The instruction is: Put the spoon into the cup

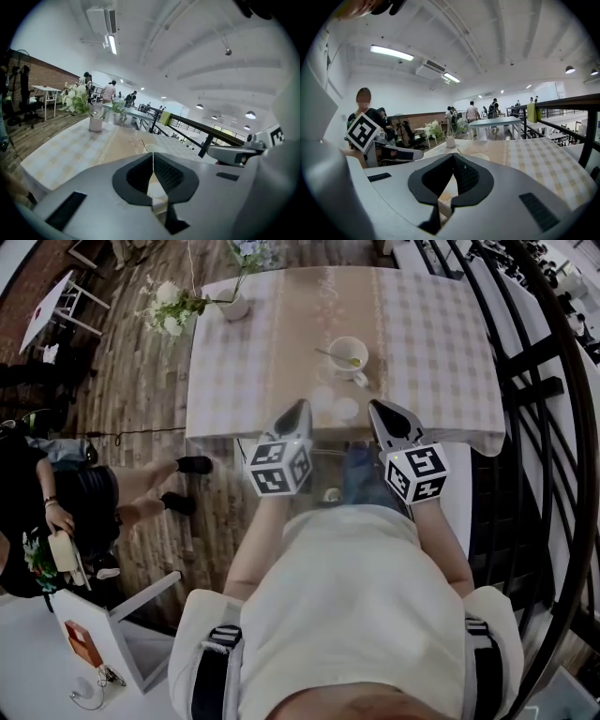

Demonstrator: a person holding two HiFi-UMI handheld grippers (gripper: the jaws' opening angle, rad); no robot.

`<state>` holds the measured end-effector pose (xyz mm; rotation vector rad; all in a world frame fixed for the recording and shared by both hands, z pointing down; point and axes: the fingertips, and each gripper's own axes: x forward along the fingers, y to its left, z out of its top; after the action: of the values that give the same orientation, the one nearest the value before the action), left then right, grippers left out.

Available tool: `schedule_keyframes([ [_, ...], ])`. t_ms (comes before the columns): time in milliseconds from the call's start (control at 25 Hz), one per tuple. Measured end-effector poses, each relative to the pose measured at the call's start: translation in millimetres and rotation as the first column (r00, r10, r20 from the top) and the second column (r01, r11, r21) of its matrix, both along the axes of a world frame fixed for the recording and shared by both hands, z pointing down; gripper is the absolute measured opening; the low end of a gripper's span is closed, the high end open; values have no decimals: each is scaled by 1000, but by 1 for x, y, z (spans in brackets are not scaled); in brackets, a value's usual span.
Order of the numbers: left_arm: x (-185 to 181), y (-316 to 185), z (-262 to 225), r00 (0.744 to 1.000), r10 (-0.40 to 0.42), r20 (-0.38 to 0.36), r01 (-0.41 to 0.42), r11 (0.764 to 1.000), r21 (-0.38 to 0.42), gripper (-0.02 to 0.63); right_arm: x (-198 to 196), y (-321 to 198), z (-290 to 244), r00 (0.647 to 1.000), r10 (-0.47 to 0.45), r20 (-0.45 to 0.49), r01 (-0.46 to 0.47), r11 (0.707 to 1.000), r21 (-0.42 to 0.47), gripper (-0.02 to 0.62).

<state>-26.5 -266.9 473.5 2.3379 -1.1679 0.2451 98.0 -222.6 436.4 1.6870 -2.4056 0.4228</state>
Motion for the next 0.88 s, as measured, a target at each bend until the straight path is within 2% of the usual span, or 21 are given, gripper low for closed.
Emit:
schedule_keyframes([
  [280, -11, 46, -9, 999, 29, -28, -28, 999, 30, 5, -8, 41, 3, 1000, 20, 4, -20, 999, 28, 0],
  [680, -22, 63, -26, 998, 35, -46, -32, 997, 72, 5, -16, 56, -3, 1000, 20, -1, -20, 998, 53, 0],
  [880, -23, 66, -27, 998, 42, -53, -38, 997, 74, 5, -23, 59, -4, 998, -3, -61, 7, 998, 60, 0],
])
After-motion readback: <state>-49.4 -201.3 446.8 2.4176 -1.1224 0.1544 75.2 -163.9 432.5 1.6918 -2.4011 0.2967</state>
